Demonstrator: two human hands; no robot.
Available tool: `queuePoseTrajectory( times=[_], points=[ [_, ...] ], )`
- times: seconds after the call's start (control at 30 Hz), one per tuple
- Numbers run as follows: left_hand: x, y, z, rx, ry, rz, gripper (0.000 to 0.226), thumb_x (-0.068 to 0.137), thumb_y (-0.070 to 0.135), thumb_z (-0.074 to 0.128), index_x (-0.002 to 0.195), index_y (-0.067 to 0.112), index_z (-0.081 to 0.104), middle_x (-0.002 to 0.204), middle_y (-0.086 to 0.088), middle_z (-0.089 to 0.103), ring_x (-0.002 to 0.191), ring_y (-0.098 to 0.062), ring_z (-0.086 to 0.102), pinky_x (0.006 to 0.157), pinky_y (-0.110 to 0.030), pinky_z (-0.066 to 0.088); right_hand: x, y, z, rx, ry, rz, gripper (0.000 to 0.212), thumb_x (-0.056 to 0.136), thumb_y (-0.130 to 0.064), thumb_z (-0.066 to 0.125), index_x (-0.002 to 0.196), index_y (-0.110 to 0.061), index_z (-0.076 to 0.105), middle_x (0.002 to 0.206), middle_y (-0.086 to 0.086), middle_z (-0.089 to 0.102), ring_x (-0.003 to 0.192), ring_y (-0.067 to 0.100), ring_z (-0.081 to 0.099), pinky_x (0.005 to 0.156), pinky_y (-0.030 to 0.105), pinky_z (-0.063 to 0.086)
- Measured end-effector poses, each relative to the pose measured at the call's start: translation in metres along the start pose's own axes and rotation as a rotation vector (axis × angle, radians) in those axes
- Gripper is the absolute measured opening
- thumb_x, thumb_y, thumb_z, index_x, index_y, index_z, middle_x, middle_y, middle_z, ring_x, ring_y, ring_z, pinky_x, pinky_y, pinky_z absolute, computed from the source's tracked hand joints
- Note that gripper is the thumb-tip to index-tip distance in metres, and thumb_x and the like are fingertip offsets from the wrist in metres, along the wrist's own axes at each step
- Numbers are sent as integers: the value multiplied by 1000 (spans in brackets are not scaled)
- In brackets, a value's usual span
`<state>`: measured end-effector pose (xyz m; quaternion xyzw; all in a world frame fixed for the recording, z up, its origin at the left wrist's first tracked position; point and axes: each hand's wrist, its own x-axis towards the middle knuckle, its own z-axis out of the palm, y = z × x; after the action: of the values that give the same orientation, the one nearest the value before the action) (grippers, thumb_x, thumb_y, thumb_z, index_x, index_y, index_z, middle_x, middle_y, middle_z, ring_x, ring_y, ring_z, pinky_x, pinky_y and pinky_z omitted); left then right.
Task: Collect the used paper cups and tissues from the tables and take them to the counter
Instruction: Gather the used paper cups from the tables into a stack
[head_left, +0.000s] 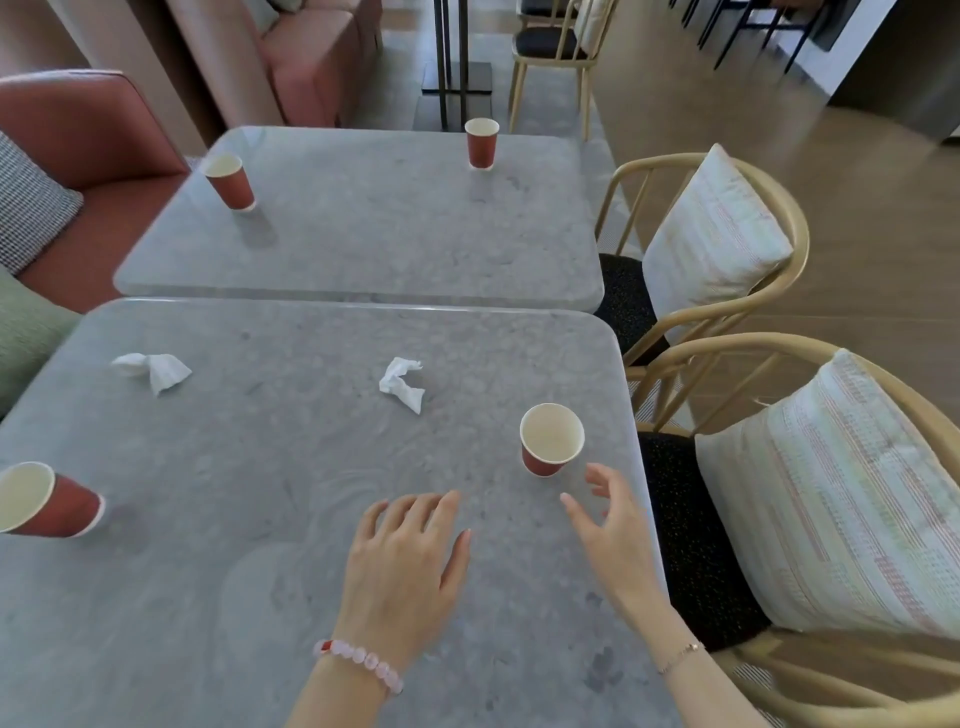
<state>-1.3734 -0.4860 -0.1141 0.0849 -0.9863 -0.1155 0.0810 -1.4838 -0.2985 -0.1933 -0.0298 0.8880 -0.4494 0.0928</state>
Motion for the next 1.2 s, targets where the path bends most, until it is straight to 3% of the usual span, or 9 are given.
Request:
queuePoseTrajectory(
  times=[0.13,0.3,0.47,0.53,0.67,0.87,1.2],
  points=[
    [2,-8,0,1,-7,-14,39,87,37,41,106,15,67,94,4,70,86,-18,66,79,-38,53,24,2,19,140,-36,102,77,74,-27,79,138,-17,37,131,0,48,117,15,45,102,36,40],
    [2,-15,-1,3,-8,-22,36,86,35,44,105,14,67,93,3,70,85,-19,66,79,-38,53,41,1,32,264,-34,135,93,66,-22,85,142,-19,31,139,-1,44,128,16,42,109,42,37],
    [1,-20,-2,10,-36,-44,34,85,34,48,106,15,67,94,3,70,86,-19,67,79,-39,53,50,-4,37,380,-29,87,84,64,-13,87,133,-18,40,129,-1,52,122,18,49,106,45,41],
    [0,-22,-4,13,-55,-50,40,87,37,40,107,15,67,95,3,70,87,-18,67,79,-39,54,51,-6,39,412,-29,76,76,64,-10,86,124,-26,43,120,-7,54,115,16,53,102,43,45],
    [0,-24,-6,10,-67,-60,37,87,36,44,106,15,68,95,3,71,86,-18,67,79,-38,54,52,-8,42,421,-8,58,64,64,-10,86,106,-38,46,112,-13,56,107,11,56,98,39,48],
    [-3,-26,-9,12,-86,-62,45,88,39,35,106,15,68,95,3,71,86,-18,67,79,-37,54,48,-8,43,443,-1,52,64,65,-10,85,108,-37,46,114,-5,58,111,18,57,99,42,47],
    [-7,-23,-15,19,-32,-33,43,87,37,37,104,13,68,93,1,71,84,-19,67,77,-37,55,18,-16,30,415,-18,9,64,66,-13,85,112,-38,47,113,-13,58,106,8,57,86,25,48]
  ],
)
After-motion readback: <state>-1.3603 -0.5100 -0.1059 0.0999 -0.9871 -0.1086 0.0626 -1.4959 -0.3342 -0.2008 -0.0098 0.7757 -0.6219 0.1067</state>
